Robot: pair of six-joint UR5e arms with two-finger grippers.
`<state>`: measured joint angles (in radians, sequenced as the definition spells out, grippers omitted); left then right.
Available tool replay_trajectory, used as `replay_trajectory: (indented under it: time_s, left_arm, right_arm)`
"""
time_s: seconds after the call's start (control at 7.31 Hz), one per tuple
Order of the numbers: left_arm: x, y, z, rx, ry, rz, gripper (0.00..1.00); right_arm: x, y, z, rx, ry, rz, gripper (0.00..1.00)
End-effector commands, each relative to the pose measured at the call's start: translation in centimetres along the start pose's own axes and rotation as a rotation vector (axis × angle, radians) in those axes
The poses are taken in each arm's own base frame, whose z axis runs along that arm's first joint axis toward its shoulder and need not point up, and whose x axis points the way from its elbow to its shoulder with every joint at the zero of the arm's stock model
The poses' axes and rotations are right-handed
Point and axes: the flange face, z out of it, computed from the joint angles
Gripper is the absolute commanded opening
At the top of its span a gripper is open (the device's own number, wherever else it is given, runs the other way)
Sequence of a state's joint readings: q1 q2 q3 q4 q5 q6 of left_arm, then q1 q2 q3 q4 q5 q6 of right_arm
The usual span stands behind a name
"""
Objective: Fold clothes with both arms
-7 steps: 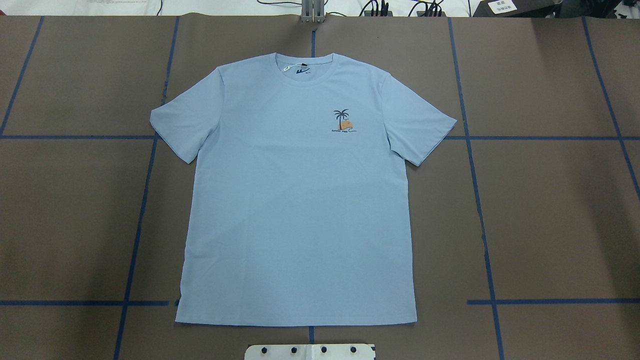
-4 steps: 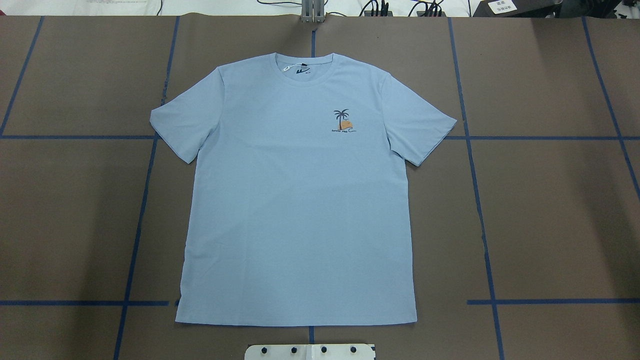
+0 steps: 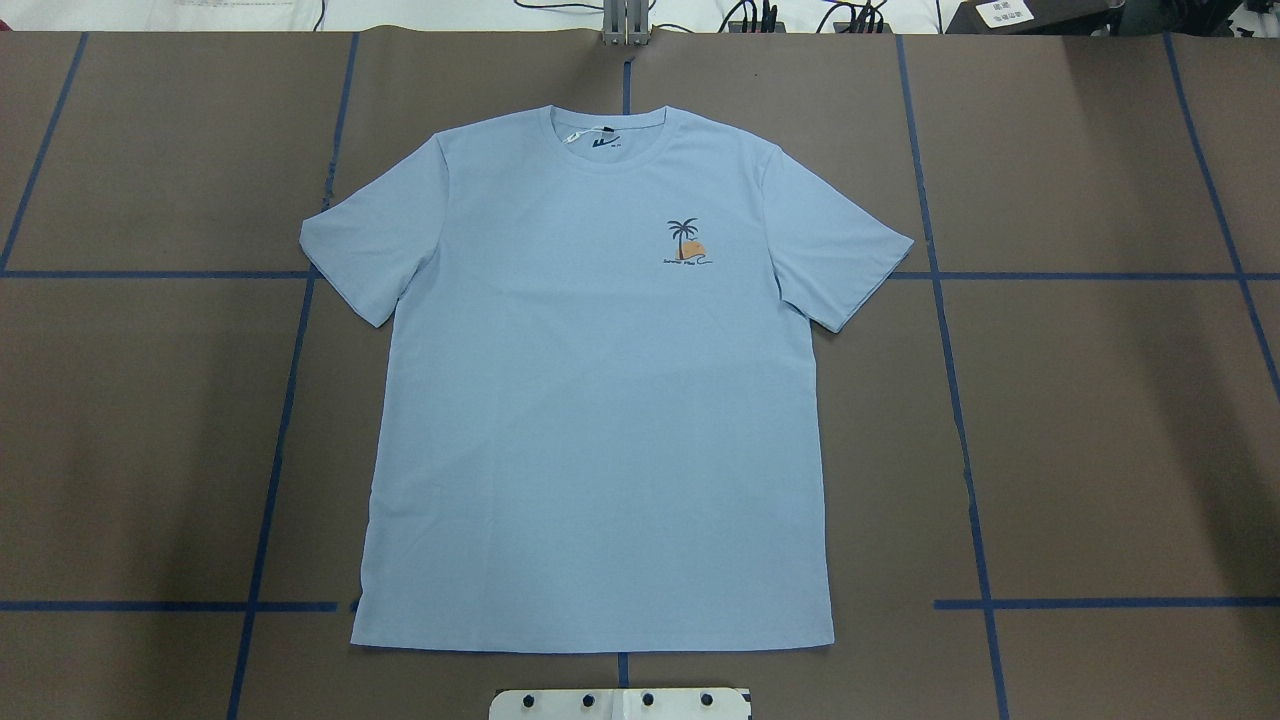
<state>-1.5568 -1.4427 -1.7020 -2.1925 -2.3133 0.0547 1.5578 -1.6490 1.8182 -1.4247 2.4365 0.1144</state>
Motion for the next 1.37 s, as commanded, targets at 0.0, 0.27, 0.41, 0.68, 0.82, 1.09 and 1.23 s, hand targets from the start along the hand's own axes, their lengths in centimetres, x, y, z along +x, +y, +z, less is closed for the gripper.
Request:
replay_trajectory:
  time_s: [0.0,0.27,0.41,0.68,0.82,1.09,1.23]
  left_arm:
    - [0.7,-2.0,-0.7,0.117,-0.001,0.110,1.00]
    - [0.7,-2.0,-0.9,0.122,-0.002,0.112,1.00]
    - [0.7,-2.0,-0.9,0.125,-0.003,0.116,1.00]
    - [0.7,-1.8,-0.8,0.122,-0.002,0.111,1.00]
    - [0.7,-1.7,-0.8,0.122,-0.002,0.111,1.00]
    - [0.7,-1.5,-0.9,0.121,-0.002,0.111,1.00]
    - [0.8,-1.6,-0.9,0.123,-0.002,0.112,1.00]
  right_arm:
    - [-3.9,-4.9,-2.8,0.097,-0.007,-0.043,1.00]
    - [-4.7,-6.4,-2.8,0.119,-0.016,-0.077,1.00]
    - [-5.0,-6.7,-2.8,0.131,-0.019,-0.098,1.00]
    - [-6.1,-7.0,-1.2,0.149,-0.051,-0.159,1.00]
    - [-9.4,-8.1,0.6,0.131,-0.078,-0.135,1.00]
    - [-16.1,-10.6,3.8,0.132,-0.065,-0.055,1.00]
    - [-18.2,-10.8,6.9,0.157,-0.050,-0.023,1.00]
